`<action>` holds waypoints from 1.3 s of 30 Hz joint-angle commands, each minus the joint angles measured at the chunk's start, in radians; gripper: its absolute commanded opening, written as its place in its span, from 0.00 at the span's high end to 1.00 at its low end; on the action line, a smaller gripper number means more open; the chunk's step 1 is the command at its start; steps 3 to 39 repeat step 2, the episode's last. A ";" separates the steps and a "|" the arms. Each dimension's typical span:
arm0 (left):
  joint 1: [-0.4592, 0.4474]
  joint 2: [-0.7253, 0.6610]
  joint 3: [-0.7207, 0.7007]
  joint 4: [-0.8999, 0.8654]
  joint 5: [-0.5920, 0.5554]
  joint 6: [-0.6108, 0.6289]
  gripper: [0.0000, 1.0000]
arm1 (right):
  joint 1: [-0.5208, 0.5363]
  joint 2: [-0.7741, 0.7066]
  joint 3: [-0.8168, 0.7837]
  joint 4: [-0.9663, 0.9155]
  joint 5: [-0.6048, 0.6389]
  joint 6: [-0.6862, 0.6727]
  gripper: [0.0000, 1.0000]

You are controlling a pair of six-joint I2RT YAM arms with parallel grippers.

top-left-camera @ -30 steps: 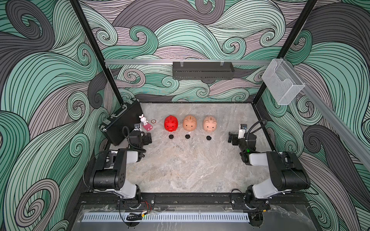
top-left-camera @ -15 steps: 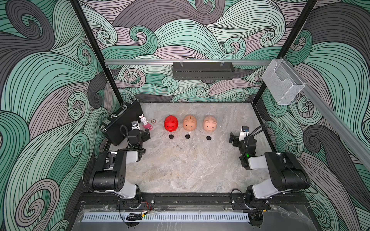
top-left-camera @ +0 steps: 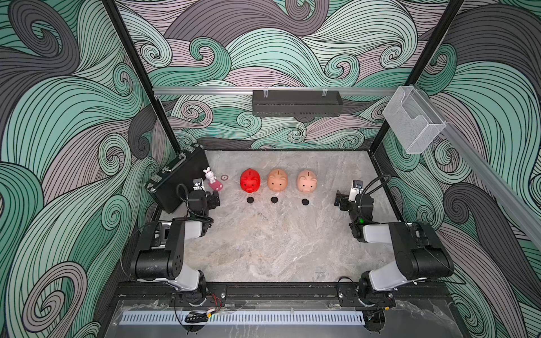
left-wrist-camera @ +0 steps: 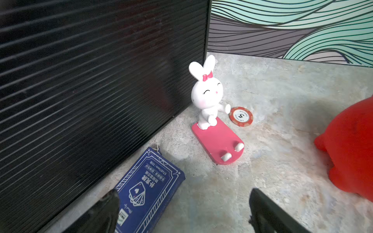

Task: Open piggy banks
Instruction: Reset both arms

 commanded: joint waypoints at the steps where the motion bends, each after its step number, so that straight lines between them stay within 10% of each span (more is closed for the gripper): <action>1: -0.003 0.007 0.009 -0.009 -0.013 -0.007 0.01 | 0.006 0.000 0.002 0.008 0.004 0.001 0.01; 39: -0.003 0.008 0.009 -0.008 -0.014 -0.007 0.02 | 0.004 0.004 0.007 0.002 -0.001 0.003 0.01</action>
